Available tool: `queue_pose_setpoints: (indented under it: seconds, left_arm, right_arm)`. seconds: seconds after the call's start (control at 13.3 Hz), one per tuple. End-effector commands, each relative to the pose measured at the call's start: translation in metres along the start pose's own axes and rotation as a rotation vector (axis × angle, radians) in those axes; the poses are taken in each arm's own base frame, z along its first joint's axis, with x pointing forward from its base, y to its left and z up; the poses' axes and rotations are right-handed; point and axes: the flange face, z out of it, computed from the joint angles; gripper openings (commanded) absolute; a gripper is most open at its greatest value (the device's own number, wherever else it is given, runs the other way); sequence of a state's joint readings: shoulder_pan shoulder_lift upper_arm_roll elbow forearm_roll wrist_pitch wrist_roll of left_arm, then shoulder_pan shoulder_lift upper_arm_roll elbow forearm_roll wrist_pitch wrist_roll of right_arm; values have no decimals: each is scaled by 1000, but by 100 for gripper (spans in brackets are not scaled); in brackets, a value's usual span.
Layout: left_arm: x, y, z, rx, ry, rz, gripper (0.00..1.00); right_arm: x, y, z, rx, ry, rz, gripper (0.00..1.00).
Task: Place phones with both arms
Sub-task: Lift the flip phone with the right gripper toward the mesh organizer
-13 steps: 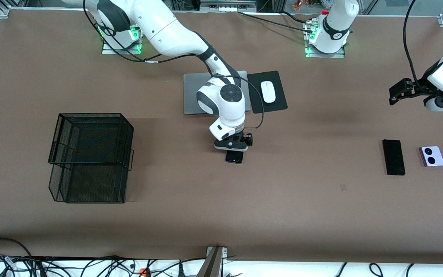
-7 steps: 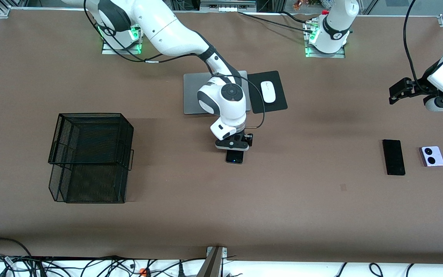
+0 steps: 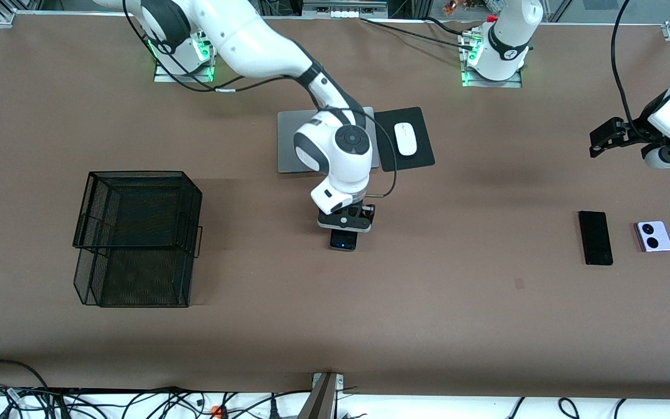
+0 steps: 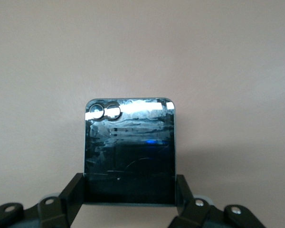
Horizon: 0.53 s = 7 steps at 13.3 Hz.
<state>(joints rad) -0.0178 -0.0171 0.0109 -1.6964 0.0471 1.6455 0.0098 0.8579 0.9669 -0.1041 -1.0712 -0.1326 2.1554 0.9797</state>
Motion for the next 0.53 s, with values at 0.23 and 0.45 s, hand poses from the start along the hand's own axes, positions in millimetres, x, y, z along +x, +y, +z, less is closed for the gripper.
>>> queue_pose_setpoints:
  seconds: [0.23,0.45]
  left_arm:
    - [-3,-1,-3,-3,-15,16,100]
    - [-3,-1,-2,-3,-18,16,100]
  right_arm:
    - [70,103,-142,-66,-166,-133,8]
    - [94,199,-171,-73,-210,-170,7]
